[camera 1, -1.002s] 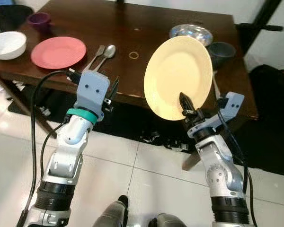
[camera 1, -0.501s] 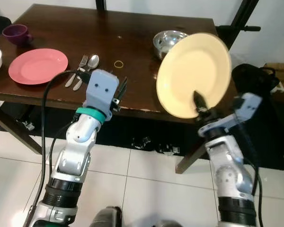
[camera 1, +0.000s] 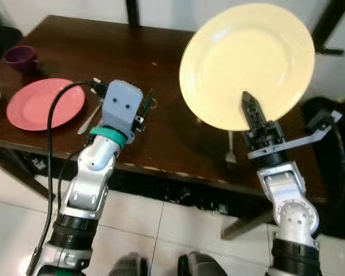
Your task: Setting the table
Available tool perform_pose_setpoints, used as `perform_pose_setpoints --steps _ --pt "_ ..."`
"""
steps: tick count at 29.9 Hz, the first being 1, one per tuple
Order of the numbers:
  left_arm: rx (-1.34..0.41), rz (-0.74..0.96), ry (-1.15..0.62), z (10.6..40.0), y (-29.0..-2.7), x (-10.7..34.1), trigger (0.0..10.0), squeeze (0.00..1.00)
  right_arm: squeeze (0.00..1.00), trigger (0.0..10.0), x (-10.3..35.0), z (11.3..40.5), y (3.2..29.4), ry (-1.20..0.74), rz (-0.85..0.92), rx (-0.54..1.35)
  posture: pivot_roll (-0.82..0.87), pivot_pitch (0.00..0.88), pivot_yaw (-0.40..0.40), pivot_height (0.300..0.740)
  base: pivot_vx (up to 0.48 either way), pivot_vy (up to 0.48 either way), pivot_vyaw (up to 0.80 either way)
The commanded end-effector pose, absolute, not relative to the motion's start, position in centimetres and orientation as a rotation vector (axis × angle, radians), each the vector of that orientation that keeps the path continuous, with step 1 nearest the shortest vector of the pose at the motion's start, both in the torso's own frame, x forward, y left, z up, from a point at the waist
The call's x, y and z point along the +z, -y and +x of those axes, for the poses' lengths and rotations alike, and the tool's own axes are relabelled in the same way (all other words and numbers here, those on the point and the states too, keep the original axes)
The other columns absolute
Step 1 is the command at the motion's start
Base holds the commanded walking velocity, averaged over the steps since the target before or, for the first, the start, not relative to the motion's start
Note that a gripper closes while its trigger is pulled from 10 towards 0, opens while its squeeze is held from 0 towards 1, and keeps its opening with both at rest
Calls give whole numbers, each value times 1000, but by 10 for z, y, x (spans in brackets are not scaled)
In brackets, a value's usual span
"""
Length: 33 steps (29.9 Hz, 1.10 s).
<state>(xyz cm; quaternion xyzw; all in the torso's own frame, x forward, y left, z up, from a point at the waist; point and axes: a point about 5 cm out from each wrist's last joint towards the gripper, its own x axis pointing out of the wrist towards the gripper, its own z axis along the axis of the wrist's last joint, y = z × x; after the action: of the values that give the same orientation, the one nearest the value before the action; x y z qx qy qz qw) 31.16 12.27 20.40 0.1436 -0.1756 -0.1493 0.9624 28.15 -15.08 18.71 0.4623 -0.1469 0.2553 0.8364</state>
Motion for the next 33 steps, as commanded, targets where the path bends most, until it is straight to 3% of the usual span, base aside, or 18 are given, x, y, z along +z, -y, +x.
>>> perform_pose_setpoints --steps 1,7,17,19,25,33 --pt "-330 316 365 308 -122 203 10000 12 0 10000 180 277 156 278 981 533 17 0 10 740 0 0 0" --pt "-373 381 361 311 -145 213 10000 16 0 10000 154 256 160 96 885 601 18 0 1 740 0 0 0" --pt "-433 523 320 318 -177 224 10000 20 0 10000 120 240 168 -72 915 555 36 0 -7 740 0 0 0" --pt "-501 625 276 318 -192 227 10000 24 0 10000 107 246 166 -122 940 501 57 4 -4 740 0 0 0" --pt "-664 773 237 310 -197 237 10000 24 0 10000 113 270 144 -140 990 542 83 57 3 740 0 0 0" --pt "-709 768 303 312 -183 254 10000 24 0 10000 111 286 136 -164 1035 500 96 98 3 740 0 0 0"
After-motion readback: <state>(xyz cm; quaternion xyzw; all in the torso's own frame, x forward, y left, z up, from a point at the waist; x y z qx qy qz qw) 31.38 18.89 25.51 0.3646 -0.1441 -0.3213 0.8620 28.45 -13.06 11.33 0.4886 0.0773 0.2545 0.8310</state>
